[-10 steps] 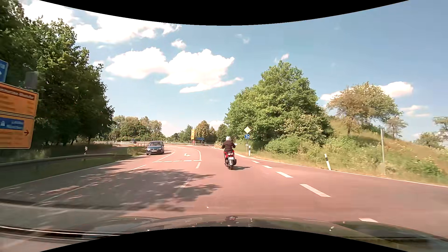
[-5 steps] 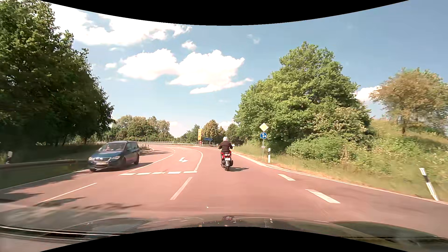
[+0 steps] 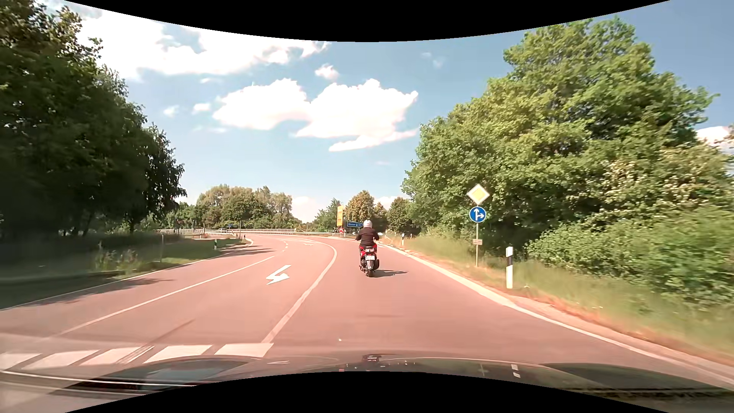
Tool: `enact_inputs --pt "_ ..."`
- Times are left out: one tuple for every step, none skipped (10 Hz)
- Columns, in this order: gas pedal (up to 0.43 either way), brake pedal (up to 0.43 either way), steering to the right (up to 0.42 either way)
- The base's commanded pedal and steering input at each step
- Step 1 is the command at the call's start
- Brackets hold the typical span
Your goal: Follow the waypoints while adhering to traffic rules and regulations
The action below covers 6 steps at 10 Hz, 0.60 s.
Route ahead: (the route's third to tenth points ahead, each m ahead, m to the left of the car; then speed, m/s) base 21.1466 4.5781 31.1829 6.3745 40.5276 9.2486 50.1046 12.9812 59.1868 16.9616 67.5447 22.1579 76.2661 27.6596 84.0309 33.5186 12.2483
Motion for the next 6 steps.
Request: enact_inputs --pt "0.177 0.012 -0.041" --pt "0.177 0.012 -0.039" --pt "0.177 0.012 -0.039" --pt "0.177 0.012 -0.039" --pt "0.177 0.012 -0.037" --pt "0.177 0.006 -0.035"
